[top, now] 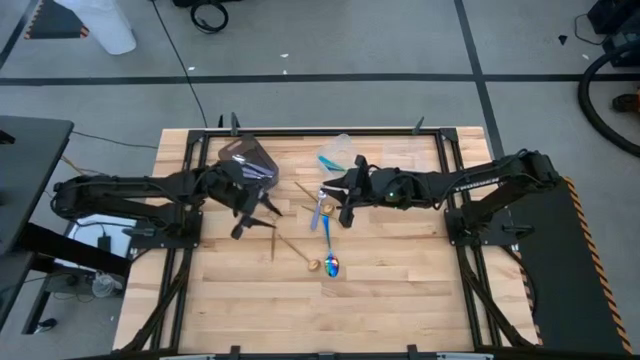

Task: Sort silverware by color (type)
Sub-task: Put the blue spoon into the left transparent bin

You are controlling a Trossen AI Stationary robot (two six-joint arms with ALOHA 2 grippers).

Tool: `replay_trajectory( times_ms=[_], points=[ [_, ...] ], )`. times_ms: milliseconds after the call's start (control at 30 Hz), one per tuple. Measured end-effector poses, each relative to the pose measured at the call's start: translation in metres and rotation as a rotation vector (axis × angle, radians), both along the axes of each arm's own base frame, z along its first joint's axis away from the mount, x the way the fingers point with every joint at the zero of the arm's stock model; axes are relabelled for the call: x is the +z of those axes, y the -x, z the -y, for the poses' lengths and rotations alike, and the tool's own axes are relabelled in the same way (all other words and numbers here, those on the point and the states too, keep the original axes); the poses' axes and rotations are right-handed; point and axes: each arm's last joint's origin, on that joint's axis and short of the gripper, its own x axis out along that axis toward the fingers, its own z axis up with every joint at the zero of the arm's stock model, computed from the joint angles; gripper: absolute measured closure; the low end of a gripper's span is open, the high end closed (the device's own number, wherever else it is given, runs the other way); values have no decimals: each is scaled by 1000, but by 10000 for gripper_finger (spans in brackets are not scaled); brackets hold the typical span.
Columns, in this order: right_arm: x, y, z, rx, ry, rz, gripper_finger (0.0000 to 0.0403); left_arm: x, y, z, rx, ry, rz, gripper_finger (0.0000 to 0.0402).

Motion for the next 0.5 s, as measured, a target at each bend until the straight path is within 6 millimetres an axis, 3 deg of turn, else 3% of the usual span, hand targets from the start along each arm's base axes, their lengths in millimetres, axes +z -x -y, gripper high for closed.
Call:
replay_trajectory(
  times_ms=[267,500],
  points=[
    [-8,-8,-4,-3,24,-24,315,10,14,-10,-6,21,41,228],
    [-24,-20,-2,-10,26,-54,315,12,12,-11,-34,13,81,228]
  ],
)
